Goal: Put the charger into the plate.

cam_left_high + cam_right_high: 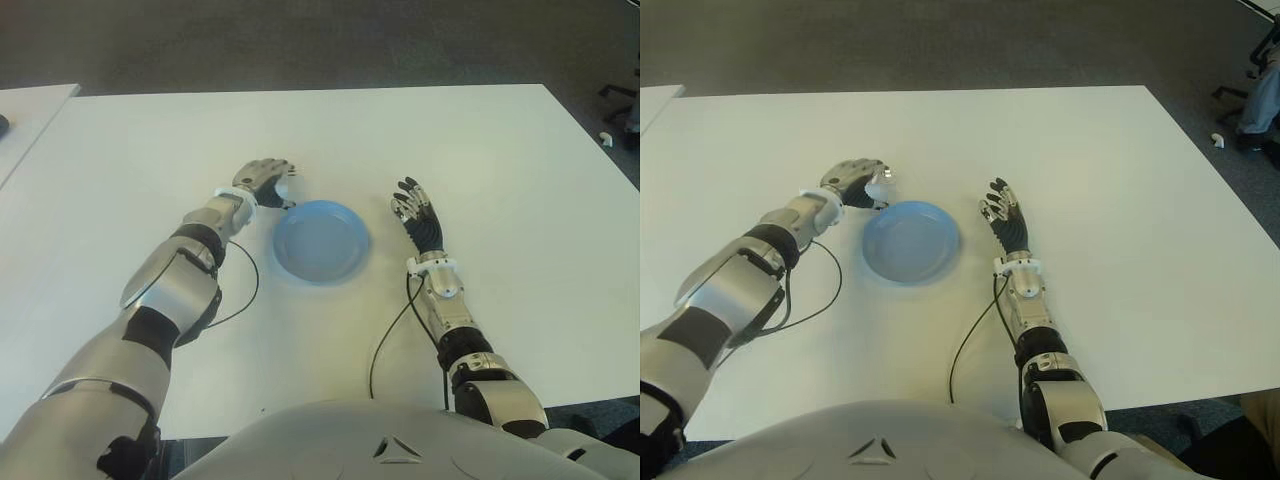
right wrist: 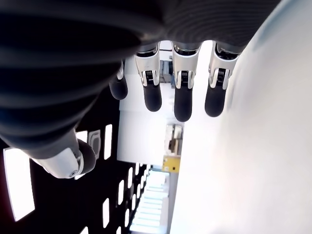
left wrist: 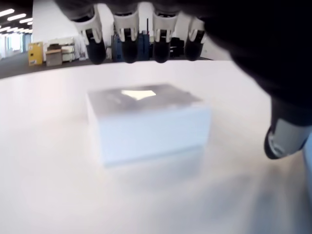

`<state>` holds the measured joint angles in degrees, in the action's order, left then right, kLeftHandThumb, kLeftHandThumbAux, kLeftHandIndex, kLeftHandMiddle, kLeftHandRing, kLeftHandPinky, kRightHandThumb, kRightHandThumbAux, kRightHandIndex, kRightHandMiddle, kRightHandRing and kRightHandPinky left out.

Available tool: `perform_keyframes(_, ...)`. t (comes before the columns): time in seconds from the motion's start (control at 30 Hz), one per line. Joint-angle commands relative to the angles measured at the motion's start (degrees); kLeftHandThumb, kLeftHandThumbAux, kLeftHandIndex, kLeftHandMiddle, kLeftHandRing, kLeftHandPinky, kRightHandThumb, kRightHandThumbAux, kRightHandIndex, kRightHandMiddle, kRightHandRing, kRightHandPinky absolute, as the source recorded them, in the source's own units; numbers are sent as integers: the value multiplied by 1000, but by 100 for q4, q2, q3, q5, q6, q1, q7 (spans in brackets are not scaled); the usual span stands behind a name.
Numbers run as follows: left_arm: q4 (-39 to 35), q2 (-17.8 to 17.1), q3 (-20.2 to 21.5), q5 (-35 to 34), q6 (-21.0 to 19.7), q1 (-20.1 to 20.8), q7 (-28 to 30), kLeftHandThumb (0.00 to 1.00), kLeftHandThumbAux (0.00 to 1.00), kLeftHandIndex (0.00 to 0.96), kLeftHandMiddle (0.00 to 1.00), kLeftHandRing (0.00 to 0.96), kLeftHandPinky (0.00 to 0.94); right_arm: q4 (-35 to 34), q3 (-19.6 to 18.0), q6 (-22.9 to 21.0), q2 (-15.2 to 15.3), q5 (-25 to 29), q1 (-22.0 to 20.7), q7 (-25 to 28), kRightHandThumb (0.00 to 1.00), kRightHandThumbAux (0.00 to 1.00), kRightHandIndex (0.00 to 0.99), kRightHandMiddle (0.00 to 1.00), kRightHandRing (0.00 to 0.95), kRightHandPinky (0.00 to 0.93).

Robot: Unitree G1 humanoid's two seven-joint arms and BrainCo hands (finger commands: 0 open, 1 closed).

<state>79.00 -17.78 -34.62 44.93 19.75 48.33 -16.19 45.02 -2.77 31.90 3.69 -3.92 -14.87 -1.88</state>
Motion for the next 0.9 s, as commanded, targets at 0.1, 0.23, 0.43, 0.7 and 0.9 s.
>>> perform_keyframes(0.1, 59, 107, 299, -342, -165, -282, 579, 0, 535, 0, 0, 0, 36, 3, -47, -377, -12, 120, 373, 82, 678, 552, 56, 140, 162, 200)
perform_keyframes(0.23, 54, 178, 530, -597, -250, -381, 907, 0, 528, 0, 0, 0, 21, -76, -56, -421, -11, 136, 423, 103, 676, 551, 57, 140, 163, 203)
perform_keyframes(0.43, 27, 279, 873, -976, -395, -463, 1380, 0, 515, 0, 0, 0, 2, -150, -52, -442, 4, 134, 472, 111, 669, 554, 59, 142, 165, 206)
perform_keyframes(0.7, 4, 386, 1320, -1426, -538, -633, 1853, 0, 507, 0, 0, 0, 0, -282, -81, -431, 4, 178, 550, 139, 701, 571, 59, 146, 163, 198)
perform_keyframes(0.9, 1, 376, 1352, -1445, -574, -733, 1953, 0, 502, 0, 0, 0, 0, -413, -83, -496, -3, 176, 610, 125, 709, 588, 52, 150, 160, 197)
